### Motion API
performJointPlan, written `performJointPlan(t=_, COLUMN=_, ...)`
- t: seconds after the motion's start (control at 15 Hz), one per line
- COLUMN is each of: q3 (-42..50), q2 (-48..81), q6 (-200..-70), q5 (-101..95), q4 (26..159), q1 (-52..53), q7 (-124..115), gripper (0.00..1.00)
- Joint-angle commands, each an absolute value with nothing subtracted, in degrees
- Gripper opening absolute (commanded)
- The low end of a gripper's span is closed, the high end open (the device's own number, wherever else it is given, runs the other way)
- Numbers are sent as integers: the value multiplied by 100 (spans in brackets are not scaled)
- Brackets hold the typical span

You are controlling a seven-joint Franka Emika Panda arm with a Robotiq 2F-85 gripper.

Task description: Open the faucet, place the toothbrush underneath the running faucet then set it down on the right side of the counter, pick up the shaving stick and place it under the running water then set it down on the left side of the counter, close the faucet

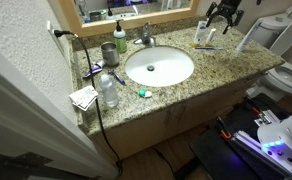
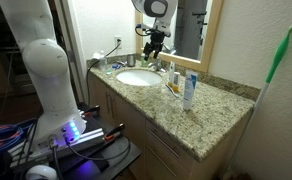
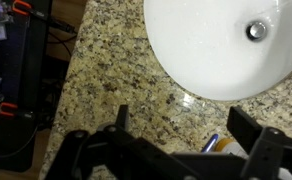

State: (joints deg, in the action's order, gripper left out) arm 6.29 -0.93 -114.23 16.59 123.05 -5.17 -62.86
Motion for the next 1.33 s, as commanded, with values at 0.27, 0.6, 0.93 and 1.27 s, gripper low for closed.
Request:
performJointPlan(t=0.27, q3=622, q2=573, q6=-12687, q5=1560, q4=12584, q1=-452, q7=-7702, gripper=100)
performJointPlan(t=0.6, q3=625, q2=638, q6=-12684, q5=1609, q4=12524, q1=-450, q7=-7768, gripper=100)
performJointPlan(t=0.93, q3=732, q2=957, q6=-13119, q5=1635, q4=12612, q1=-510, q7=-7957, gripper=100)
performJointPlan(t=1.27, q3=850, q2=1275, q6=-13776, q5=1676, q4=12742, q1=-526, q7=-8062, gripper=100)
